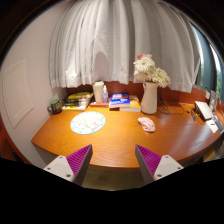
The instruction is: Arrange mouse
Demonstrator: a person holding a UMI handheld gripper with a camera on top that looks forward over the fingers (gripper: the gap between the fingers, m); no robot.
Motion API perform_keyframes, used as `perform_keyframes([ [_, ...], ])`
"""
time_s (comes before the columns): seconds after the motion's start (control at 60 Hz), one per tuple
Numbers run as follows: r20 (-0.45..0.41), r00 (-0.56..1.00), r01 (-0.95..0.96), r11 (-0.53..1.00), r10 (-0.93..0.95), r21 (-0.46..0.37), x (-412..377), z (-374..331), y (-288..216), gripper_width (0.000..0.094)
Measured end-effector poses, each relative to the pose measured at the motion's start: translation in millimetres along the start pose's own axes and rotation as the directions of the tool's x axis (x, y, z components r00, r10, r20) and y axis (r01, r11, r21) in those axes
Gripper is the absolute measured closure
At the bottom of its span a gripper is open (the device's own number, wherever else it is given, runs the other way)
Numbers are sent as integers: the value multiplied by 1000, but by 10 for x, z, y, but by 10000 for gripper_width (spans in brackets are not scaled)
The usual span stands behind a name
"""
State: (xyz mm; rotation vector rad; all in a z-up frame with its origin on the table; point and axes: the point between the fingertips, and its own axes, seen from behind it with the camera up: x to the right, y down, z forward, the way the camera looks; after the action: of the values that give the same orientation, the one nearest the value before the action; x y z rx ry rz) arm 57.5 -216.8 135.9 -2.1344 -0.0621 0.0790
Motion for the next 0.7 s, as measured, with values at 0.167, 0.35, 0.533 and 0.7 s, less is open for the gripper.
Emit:
perform_keyframes([
  [0.167, -75, 997, -13, 997, 7, -78, 679, 521, 392, 68],
  [0.35, -143, 990, -5, 991, -14, -134, 1389, 1176, 479, 73],
  [0.533, -143, 990, -11, 984, -15, -179, 1771, 1905, 389, 74],
  [0.7, -119, 993, 6, 984, -28, -179, 1903, 2472, 83, 69],
])
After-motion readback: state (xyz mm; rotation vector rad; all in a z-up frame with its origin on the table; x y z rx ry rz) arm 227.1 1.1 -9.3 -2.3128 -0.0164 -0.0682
